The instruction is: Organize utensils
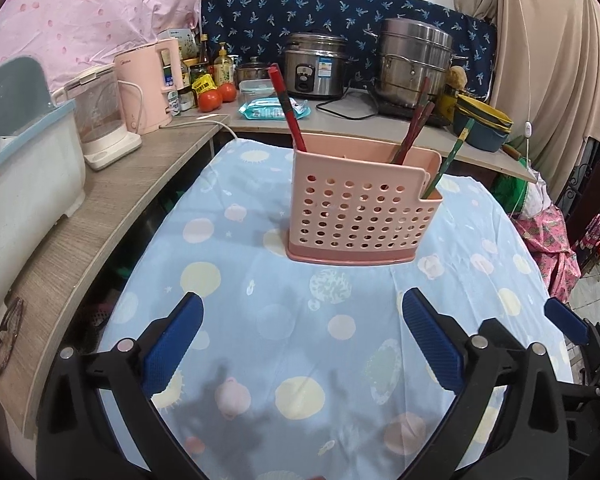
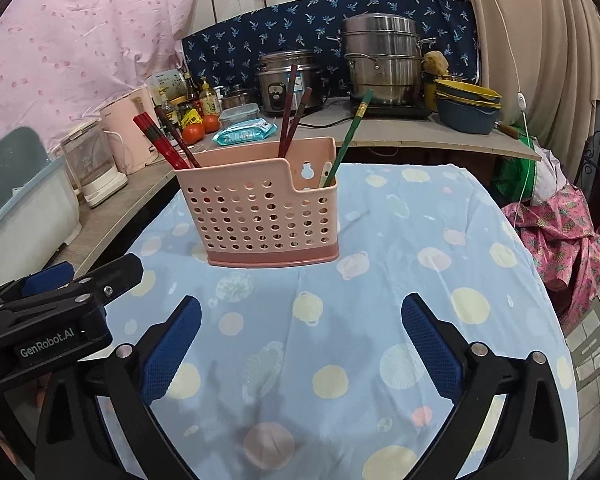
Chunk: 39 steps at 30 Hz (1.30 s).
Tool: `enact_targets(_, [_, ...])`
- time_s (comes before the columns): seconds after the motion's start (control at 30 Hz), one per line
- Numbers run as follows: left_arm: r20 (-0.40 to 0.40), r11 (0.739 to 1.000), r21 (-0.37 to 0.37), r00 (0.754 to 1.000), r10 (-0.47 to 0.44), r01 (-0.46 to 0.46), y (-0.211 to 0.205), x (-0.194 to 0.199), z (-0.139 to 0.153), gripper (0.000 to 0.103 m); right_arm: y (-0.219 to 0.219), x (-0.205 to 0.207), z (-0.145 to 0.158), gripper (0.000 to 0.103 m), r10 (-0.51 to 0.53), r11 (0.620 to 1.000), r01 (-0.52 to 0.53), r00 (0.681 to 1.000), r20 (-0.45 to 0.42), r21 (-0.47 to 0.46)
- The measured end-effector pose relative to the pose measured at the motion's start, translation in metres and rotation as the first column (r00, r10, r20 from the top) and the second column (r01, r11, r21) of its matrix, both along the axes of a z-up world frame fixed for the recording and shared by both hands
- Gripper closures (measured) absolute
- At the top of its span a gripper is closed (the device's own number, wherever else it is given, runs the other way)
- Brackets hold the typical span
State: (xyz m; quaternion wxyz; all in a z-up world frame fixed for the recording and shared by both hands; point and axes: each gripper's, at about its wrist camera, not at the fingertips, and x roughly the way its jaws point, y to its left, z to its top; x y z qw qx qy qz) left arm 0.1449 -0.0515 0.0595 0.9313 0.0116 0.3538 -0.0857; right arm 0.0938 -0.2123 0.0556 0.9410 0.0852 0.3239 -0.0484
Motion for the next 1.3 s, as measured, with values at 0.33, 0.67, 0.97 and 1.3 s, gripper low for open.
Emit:
enact_targets(0.33, [-0.013,0.999,0.030,1.000,0.015,-0.015,0.001,-0.006,-0.009,0.008,-0.006,-0.010,-0.007,0.006,-0.046,0.998,0.046,0.999,-0.013,-0.032])
enact_targets(0.67, [-0.020,0.999,0.042,1.000,0.024,-0.023,0.000,-0.008,-0.013,0.008,0.002,-0.014,-0.012,0.006,-0.039,0.998,0.037,0.999,-0.025,-0.053])
enact_targets(0.97, [-0.022,0.999,0.049,1.000,0.017,-0.016,-0.001,-0.011,-0.016,0.008,0.009,-0.016,-0.012,0.006,-0.039,0.996,0.037,0.999,-0.022,-0.086])
enact_targets(1.3, [-0.031,0.998,0.047,0.999,0.040,-0.039,0.005,-0.009,-0.019,0.008,0.010,-0.015,-0.014,0.006,-0.051,0.996,0.048,0.998,-0.036,-0.077])
